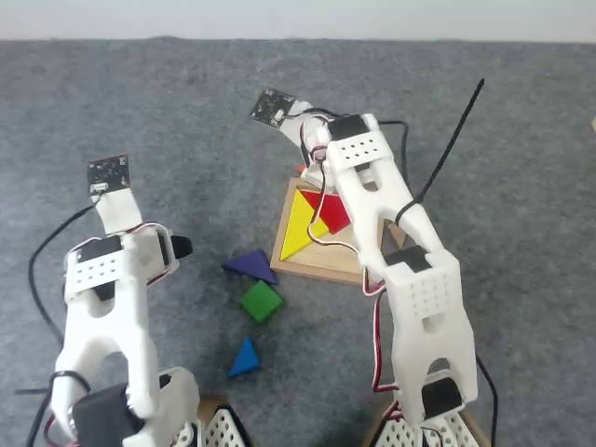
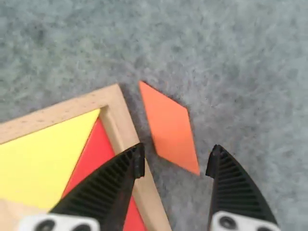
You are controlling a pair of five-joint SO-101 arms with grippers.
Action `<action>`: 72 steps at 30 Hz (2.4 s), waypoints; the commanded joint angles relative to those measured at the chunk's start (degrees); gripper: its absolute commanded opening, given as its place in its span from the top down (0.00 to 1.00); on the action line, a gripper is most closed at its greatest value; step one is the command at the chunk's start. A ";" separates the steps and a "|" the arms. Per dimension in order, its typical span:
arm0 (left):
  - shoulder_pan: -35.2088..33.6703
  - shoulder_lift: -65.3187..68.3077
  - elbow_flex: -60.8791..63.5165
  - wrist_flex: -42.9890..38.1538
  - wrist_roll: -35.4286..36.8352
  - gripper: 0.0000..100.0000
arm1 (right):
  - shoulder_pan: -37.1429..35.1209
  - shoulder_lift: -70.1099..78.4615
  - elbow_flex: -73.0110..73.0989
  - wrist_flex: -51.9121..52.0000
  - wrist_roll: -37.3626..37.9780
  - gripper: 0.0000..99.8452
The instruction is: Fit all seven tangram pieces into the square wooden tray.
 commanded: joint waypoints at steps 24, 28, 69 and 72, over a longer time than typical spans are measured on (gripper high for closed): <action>0.35 -2.20 0.57 -0.97 -0.53 0.71 | 1.80 6.81 -1.49 0.22 0.70 1.00; 0.35 -2.20 0.57 -0.97 -0.53 0.71 | 1.80 6.29 -1.49 0.22 0.70 0.98; 0.44 -2.20 0.66 -0.97 -1.93 0.71 | 1.98 1.54 -1.41 -9.80 -75.16 0.72; 0.44 -2.20 0.66 -0.97 -1.93 0.71 | 1.89 1.36 -1.49 -9.89 -77.63 0.72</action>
